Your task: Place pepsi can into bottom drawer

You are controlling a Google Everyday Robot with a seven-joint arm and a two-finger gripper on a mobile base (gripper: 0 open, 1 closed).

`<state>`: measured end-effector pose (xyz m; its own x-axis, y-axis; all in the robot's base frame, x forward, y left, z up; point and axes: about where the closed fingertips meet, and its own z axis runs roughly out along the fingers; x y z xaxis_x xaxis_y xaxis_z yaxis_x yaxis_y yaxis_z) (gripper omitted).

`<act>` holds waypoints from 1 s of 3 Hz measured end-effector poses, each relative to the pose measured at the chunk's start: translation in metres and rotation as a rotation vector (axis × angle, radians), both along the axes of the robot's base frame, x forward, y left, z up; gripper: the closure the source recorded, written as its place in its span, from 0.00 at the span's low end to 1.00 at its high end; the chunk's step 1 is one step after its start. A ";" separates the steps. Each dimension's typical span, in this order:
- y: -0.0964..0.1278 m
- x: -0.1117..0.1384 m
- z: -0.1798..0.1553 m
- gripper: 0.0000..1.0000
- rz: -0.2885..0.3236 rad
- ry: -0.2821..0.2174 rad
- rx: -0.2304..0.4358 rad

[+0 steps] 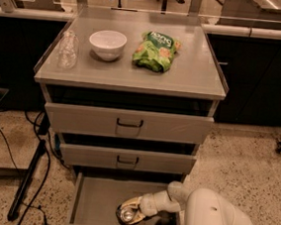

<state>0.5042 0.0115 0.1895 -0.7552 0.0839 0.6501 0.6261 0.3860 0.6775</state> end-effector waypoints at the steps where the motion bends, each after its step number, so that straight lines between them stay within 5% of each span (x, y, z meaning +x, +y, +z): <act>1: 0.001 -0.002 -0.012 1.00 -0.003 0.027 0.022; 2: -0.002 -0.005 -0.020 1.00 -0.011 0.045 0.033; 3: -0.002 -0.005 -0.020 0.81 -0.011 0.045 0.033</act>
Offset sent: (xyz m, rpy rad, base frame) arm -0.0033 -0.0103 -0.0297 0.0422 0.0618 -0.0267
